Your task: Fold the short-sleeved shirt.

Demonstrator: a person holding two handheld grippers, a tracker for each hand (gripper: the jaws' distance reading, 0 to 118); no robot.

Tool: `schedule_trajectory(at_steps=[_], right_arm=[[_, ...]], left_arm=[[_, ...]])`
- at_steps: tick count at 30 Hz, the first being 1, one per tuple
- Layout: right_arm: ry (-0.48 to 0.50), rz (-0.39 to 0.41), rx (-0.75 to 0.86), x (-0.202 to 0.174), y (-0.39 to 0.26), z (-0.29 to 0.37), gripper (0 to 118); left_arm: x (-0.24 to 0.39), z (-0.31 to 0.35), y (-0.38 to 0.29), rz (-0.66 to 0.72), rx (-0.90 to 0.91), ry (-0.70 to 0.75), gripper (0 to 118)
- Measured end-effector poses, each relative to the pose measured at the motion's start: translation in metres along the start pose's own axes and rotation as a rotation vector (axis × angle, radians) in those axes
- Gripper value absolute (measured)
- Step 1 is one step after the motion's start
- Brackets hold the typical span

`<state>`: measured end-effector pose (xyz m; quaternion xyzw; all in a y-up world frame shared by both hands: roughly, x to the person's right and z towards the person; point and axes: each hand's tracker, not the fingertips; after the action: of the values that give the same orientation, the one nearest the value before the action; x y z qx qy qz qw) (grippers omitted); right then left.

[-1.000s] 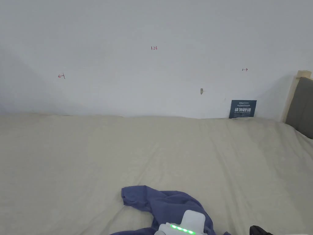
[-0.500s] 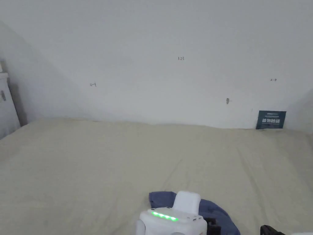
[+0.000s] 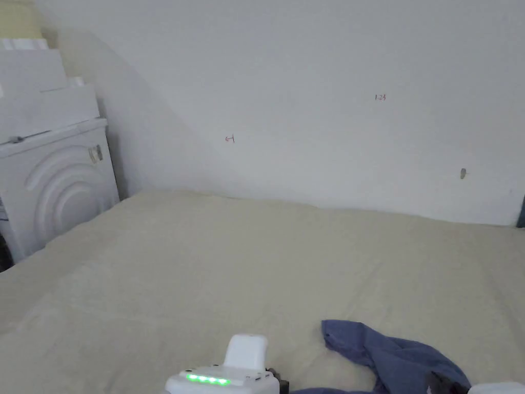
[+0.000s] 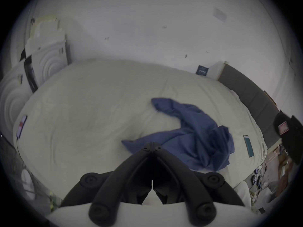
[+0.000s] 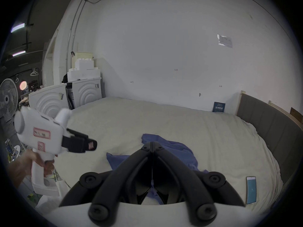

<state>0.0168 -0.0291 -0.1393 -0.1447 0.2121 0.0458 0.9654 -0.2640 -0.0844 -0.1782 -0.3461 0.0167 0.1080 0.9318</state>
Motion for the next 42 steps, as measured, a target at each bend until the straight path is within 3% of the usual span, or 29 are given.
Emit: schedule_trajectory(at_steps=[6,7,9,10,11,18,19,20,21,23,25,26,27,36,40,42], right_arm=[[0.033,0.051,-0.035,-0.015,-0.005,-0.023,3],[0.035,0.062,-0.043,-0.017,-0.005,-0.028,3],[0.042,0.072,-0.06,-0.018,-0.008,-0.038,3],[0.048,0.072,-0.069,-0.019,-0.009,-0.043,3],[0.053,0.069,-0.079,-0.019,-0.01,-0.048,3],[0.061,0.054,-0.127,-0.019,-0.018,-0.075,3],[0.062,0.054,-0.129,-0.019,-0.019,-0.077,3],[0.063,0.052,-0.133,-0.018,-0.019,-0.079,3],[0.065,0.052,-0.138,-0.018,-0.02,-0.081,3],[0.065,0.055,-0.142,-0.017,-0.021,-0.084,3],[0.064,0.057,-0.148,-0.016,-0.022,-0.087,3],[0.063,0.056,-0.15,-0.015,-0.023,-0.088,3],[0.064,0.05,-0.153,-0.014,-0.023,-0.089,3],[0.069,0.034,-0.173,-0.005,-0.014,-0.094,3],[0.114,-0.042,-0.217,0.025,0.019,-0.116,3],[0.113,-0.04,-0.227,0.047,0.041,-0.135,3]], left_arm=[[-0.025,-0.048,-0.021,0.037,-0.081,0.071,0],[-0.028,-0.056,-0.022,0.028,-0.104,0.077,8],[-0.031,-0.073,-0.023,0.015,-0.149,0.089,75],[-0.032,-0.08,-0.023,0.013,-0.162,0.085,97],[-0.032,-0.087,-0.022,0.013,-0.155,0.078,107],[-0.022,-0.13,-0.005,-0.004,-0.186,0.073,98],[-0.022,-0.137,-0.008,-0.002,-0.184,0.061,88],[-0.022,-0.144,-0.01,0.005,-0.203,0.062,62],[-0.021,-0.15,-0.013,0.026,-0.249,0.073,47],[-0.021,-0.158,-0.022,0.036,-0.249,0.104,46],[-0.016,-0.154,-0.027,-0.031,-0.205,0.111,36],[-0.015,-0.153,-0.027,-0.046,-0.217,0.12,8],[-0.014,-0.151,-0.026,-0.047,-0.218,0.124,5],[-0.01,-0.149,-0.027,-0.071,-0.221,0.14,3],[-0.012,-0.146,-0.023,-0.042,-0.226,0.125,3],[-0.012,-0.147,-0.023,-0.05,-0.224,0.125,3]])
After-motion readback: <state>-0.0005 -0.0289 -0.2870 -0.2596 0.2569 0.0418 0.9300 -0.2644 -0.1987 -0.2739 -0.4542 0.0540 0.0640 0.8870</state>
